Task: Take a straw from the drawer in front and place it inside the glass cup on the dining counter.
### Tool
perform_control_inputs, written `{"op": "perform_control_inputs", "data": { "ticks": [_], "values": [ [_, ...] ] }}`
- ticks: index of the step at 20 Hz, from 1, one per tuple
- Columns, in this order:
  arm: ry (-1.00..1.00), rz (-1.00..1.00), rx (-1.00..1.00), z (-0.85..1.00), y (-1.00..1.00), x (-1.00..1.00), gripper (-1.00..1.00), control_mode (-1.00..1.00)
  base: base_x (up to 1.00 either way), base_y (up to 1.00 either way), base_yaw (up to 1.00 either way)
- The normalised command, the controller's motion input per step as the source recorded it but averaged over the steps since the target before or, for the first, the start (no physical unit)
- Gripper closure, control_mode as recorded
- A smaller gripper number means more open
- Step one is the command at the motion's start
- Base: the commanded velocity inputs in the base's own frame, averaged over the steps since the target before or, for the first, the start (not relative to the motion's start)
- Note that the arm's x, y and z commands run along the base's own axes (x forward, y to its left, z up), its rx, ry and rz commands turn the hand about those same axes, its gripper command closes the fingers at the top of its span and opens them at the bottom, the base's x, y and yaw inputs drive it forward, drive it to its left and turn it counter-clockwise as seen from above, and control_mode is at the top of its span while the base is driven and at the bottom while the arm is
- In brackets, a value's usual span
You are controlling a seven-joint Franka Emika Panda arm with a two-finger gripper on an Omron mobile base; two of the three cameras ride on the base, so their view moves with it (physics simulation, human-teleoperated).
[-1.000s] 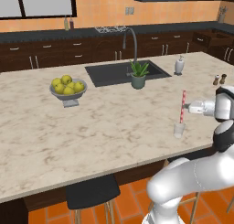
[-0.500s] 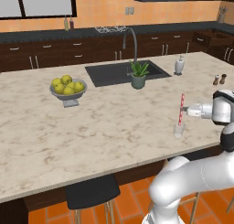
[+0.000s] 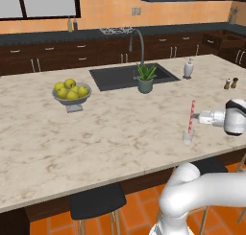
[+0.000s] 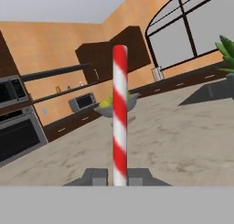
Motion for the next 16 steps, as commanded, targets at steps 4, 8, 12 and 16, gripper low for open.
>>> {"op": "perform_control_inputs", "data": {
  "ticks": [4,8,12,16],
  "values": [
    [0.0,0.0,0.04,-0.01,0.0,0.0,1.0,-1.0,0.0,0.0,0.0],
    [0.0,0.0,0.03,0.0,0.0,0.03,1.0,-1.0,0.0,0.0,0.0],
    [0.0,0.0,0.03,0.02,0.0,0.06,1.0,-1.0,0.0,0.0,0.0],
    [0.0,0.0,0.01,0.0,0.0,0.21,1.0,-1.0,0.0,0.0,0.0]
  ]
}}
